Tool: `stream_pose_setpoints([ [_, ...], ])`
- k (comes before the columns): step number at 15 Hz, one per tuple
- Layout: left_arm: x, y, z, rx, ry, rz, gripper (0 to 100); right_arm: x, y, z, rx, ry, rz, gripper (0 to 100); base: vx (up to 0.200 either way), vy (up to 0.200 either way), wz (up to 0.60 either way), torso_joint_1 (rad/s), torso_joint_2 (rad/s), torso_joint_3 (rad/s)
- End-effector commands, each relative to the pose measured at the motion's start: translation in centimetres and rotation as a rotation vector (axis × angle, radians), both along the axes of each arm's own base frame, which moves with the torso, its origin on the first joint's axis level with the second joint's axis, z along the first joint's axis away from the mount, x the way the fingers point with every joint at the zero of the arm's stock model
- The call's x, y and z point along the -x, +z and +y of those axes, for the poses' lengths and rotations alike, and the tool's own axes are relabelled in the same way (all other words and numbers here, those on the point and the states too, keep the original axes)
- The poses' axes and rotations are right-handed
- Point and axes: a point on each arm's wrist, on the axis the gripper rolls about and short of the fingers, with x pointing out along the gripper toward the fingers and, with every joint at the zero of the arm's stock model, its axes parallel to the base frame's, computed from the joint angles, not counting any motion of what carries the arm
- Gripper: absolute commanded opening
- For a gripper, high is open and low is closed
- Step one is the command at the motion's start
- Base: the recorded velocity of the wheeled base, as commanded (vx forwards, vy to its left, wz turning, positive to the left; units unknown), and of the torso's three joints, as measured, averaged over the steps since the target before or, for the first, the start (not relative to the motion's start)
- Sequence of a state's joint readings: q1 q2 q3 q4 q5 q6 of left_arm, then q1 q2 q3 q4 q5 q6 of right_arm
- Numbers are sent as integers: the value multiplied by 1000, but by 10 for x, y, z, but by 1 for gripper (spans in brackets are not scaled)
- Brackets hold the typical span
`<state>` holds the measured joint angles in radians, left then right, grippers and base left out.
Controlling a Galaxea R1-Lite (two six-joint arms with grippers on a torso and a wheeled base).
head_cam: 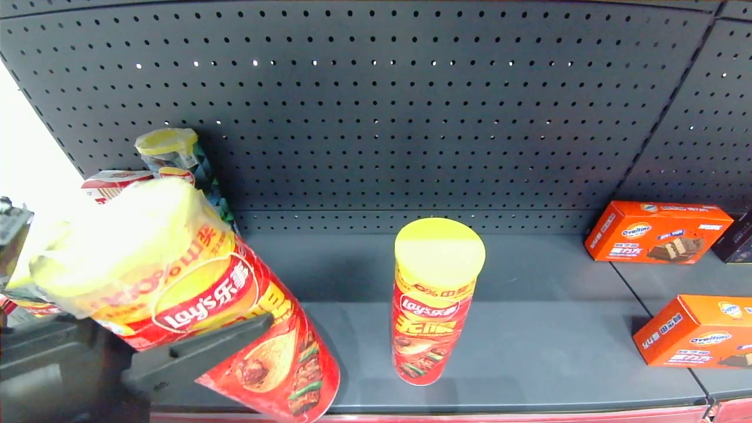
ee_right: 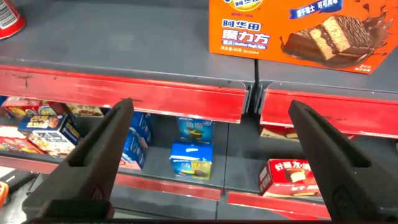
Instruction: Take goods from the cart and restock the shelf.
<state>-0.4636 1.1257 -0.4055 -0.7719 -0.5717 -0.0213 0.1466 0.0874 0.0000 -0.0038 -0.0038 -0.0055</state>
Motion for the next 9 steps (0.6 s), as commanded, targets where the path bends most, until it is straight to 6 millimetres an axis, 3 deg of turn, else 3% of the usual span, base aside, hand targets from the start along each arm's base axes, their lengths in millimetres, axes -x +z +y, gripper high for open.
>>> stream_pose_setpoints([
  [1, -19, 21, -7, -8, 8, 4, 0, 0, 0, 0, 1, 1, 5, 100, 0, 0, 0, 0, 0, 0],
  [4, -54, 29, -7, -47, 84, 56, 0, 0, 0, 0, 1, 1, 5, 100, 0, 0, 0, 0, 0, 0],
  [6, -73, 19, -11, -111, 95, 43, 0, 0, 0, 0, 1, 1, 5, 100, 0, 0, 0, 0, 0, 0],
  [9, -89, 19, -18, -123, 91, 48, 0, 0, 0, 0, 1, 1, 5, 100, 0, 0, 0, 0, 0, 0],
])
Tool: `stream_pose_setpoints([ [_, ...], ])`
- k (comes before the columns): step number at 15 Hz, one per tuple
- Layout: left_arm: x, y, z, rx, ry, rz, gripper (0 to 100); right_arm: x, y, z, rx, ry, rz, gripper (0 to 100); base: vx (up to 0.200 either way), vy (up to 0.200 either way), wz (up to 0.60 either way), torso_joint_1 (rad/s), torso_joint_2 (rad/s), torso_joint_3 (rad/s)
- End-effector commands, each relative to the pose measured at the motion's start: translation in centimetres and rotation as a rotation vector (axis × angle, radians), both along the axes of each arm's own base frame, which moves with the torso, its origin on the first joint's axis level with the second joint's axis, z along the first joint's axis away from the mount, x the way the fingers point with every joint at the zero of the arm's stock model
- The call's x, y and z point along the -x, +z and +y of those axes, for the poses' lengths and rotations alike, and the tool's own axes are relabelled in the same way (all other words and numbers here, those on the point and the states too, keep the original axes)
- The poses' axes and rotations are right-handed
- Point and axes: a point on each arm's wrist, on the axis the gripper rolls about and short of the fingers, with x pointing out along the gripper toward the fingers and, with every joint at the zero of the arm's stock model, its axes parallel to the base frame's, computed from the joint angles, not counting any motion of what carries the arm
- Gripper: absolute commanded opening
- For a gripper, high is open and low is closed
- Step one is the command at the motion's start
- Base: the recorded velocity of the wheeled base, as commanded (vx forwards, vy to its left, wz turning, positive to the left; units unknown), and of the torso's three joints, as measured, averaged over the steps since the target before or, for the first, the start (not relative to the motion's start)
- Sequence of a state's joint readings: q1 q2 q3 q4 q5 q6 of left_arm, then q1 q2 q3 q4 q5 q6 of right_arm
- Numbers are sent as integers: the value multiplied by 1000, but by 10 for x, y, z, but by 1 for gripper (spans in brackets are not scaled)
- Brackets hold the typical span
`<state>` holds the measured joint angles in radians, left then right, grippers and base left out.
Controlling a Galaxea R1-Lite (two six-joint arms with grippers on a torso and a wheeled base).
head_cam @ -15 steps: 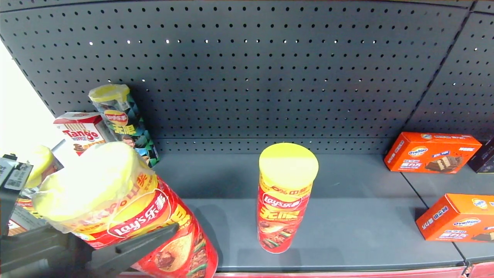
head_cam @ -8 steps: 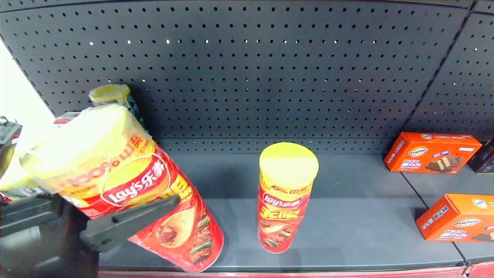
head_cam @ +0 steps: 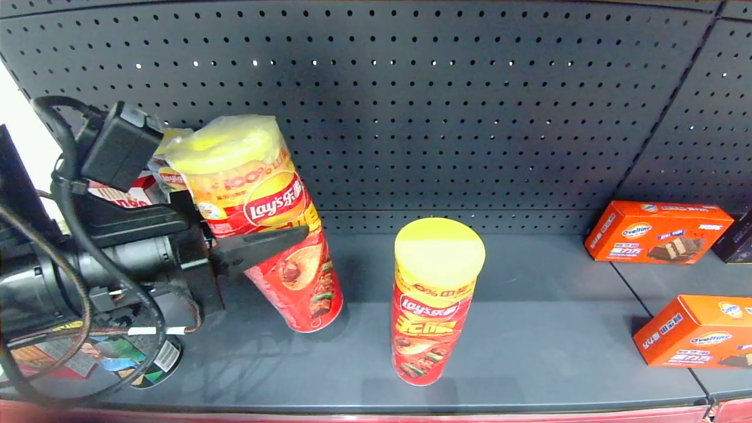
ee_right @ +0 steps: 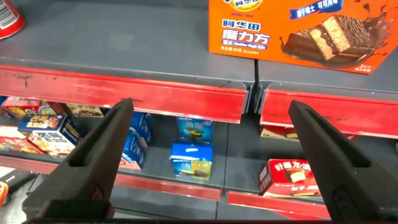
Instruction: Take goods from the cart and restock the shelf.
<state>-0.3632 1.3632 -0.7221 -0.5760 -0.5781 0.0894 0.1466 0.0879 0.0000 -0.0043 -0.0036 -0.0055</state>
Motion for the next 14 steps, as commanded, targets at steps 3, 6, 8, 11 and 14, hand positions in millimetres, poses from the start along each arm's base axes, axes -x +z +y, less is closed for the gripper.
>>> stream_pose_setpoints([
  [3, -30, -1, -13, -14, -6, 15, 0, 0, 0, 0, 1, 1, 5, 100, 0, 0, 0, 0, 0, 0],
  [6, -38, 4, -13, -60, 2, 28, 0, 0, 0, 0, 1, 0, 5, 100, 0, 0, 0, 0, 0, 0],
  [8, -41, 14, -16, -120, 16, 35, 0, 0, 0, 0, 0, 0, 5, 100, 0, 0, 0, 0, 0, 0],
  [11, -61, 16, -26, -120, 6, 36, 0, 0, 0, 0, 1, 1, 5, 100, 0, 0, 0, 0, 0, 0],
  [14, -79, 13, -42, -123, -27, 27, 0, 0, 0, 0, 1, 1, 5, 100, 0, 0, 0, 0, 0, 0],
])
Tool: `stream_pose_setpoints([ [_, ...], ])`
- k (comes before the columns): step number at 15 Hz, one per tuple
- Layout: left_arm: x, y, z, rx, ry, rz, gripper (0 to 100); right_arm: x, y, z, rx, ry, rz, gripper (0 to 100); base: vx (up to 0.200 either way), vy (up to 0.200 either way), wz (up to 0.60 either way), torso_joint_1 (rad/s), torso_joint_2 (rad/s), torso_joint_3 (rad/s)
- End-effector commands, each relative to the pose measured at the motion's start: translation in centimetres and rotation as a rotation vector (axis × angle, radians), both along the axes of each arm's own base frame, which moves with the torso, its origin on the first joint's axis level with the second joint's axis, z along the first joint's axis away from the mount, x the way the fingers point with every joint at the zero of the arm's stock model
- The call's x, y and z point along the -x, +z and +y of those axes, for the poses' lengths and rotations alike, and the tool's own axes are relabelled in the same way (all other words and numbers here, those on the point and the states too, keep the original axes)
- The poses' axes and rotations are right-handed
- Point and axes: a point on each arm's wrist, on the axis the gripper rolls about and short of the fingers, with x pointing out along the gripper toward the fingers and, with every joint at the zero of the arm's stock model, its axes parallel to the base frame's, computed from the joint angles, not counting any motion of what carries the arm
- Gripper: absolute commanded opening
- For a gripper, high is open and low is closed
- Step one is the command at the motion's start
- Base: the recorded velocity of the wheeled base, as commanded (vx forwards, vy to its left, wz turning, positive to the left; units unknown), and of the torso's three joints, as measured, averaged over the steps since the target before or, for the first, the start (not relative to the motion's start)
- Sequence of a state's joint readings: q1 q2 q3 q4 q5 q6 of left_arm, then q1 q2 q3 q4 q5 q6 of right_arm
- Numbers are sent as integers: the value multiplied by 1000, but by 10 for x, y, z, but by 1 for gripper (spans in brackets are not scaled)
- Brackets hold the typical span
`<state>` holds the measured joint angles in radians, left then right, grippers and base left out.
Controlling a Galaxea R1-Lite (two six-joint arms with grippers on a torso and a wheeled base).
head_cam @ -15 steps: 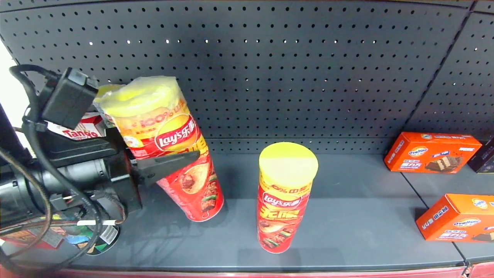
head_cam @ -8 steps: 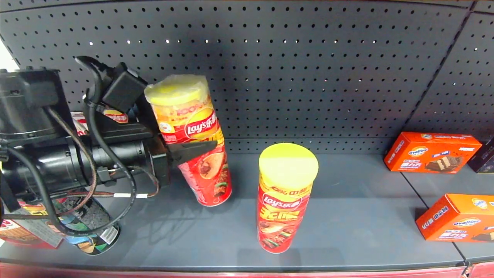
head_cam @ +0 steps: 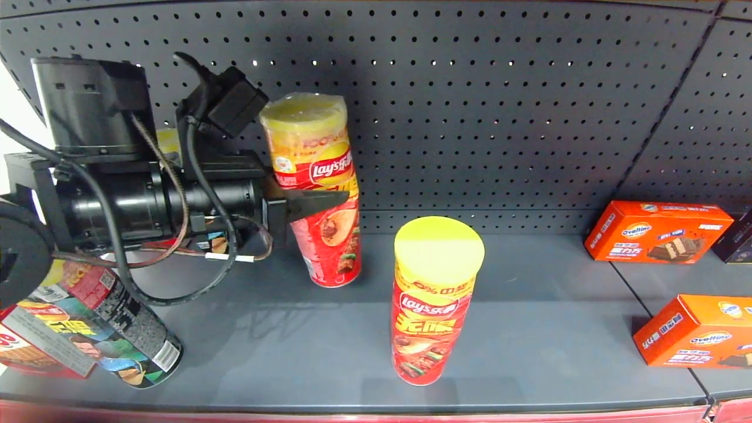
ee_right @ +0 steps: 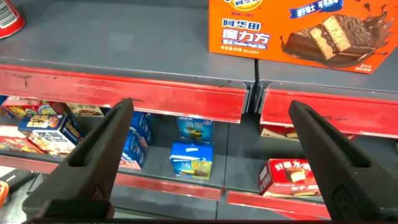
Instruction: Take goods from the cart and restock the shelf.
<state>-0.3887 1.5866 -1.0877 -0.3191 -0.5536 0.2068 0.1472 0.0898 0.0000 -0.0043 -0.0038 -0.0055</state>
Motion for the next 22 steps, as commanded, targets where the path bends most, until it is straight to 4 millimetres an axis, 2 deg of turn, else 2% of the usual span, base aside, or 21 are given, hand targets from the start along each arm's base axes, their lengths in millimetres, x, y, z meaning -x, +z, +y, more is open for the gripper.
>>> stream_pose_setpoints([
  [1, -24, -9, -16, -4, -19, 0, 0, 0, 0, 0, 1, -1, 3, 100, 0, 0, 0, 0, 0, 0],
  [5, -53, -17, -29, -22, -29, -66, 0, 0, 0, 0, 1, 1, 3, 100, 0, 0, 0, 0, 0, 0],
  [10, -73, -22, -37, -27, -40, -76, 0, 0, 0, 0, 1, -1, 3, 100, 0, 0, 0, 0, 0, 0],
  [13, -76, -22, -41, -21, -98, -86, 0, 0, 0, 0, 1, 1, 3, 100, 0, 0, 0, 0, 0, 0],
  [20, -86, -39, -46, -47, -106, -67, 0, 0, 0, 0, 1, 1, 3, 100, 0, 0, 0, 0, 0, 0],
  [22, -86, -45, -54, -55, -126, -61, 0, 0, 0, 0, 1, 1, 3, 100, 0, 0, 0, 0, 0, 0],
])
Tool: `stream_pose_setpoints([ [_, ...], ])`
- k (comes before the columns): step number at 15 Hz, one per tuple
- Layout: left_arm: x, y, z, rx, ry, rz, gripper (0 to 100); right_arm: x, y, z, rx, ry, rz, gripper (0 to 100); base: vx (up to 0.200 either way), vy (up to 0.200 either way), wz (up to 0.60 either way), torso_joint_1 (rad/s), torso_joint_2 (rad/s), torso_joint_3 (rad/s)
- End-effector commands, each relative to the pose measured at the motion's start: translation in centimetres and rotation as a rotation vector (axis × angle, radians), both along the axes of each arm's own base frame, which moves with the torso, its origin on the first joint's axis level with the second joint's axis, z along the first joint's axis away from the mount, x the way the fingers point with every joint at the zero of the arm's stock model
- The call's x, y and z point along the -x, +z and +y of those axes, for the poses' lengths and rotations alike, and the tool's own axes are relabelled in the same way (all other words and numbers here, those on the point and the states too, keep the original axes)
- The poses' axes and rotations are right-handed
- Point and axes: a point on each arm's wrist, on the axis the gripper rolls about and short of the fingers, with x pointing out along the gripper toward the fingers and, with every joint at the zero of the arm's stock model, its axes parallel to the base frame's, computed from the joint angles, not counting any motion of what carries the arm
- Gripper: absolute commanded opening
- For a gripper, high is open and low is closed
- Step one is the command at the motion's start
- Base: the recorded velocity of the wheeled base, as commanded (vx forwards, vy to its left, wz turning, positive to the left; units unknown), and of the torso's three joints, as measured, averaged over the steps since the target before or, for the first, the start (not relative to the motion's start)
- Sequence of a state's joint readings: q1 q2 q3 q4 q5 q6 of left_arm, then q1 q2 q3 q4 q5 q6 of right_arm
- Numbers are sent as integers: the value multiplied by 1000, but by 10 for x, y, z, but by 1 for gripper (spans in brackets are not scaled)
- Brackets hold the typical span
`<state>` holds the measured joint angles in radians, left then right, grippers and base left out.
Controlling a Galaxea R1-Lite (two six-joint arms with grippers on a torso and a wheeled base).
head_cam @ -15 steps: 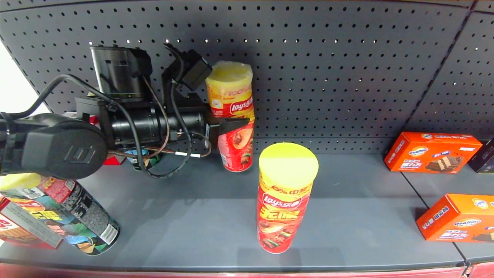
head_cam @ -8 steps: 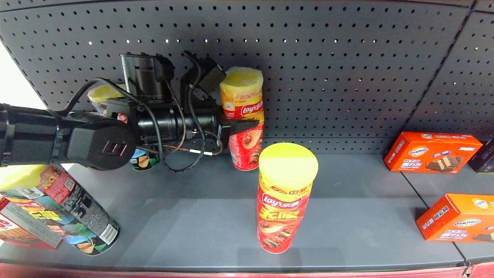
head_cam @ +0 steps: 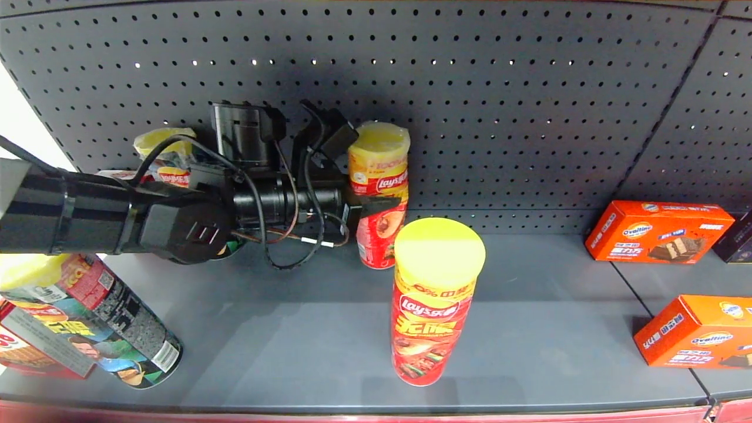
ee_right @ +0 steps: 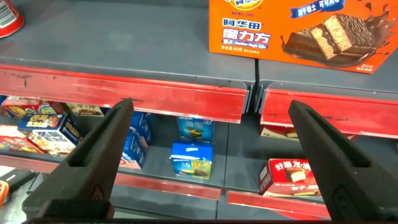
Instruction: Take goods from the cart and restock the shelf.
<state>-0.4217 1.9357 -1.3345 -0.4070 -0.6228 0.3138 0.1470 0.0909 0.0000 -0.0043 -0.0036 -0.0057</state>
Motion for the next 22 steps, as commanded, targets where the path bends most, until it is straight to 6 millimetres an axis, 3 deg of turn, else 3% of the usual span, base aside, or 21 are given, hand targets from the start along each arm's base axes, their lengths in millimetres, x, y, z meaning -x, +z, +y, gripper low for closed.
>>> stream_pose_setpoints([
  [1, -2, -6, -5, -6, -9, 11, 0, 0, 0, 0, 1, -1, 2, 100, 0, 0, 0, 0, 0, 0],
  [12, -11, -18, -16, 0, -25, -4, 0, 0, 0, 0, 1, 1, 2, 100, 0, 0, 0, 0, 0, 0],
  [13, -11, -18, -17, 1, -27, -10, 100, 0, 0, 0, 1, 1, 2, 100, 0, 0, 0, 0, 0, 0],
  [17, -10, -17, -17, 5, -27, -17, 100, 0, 0, 0, 1, -1, 2, 100, 0, 0, 0, 0, 0, 0],
  [20, 11, -2, -3, -1, -13, -54, 100, 0, 0, 0, 1, -1, 2, 100, 0, 0, 0, 0, 0, 0],
  [22, 26, -3, 6, -33, -6, -69, 100, 0, 0, 0, 1, -1, 2, 100, 0, 0, 0, 0, 0, 0],
])
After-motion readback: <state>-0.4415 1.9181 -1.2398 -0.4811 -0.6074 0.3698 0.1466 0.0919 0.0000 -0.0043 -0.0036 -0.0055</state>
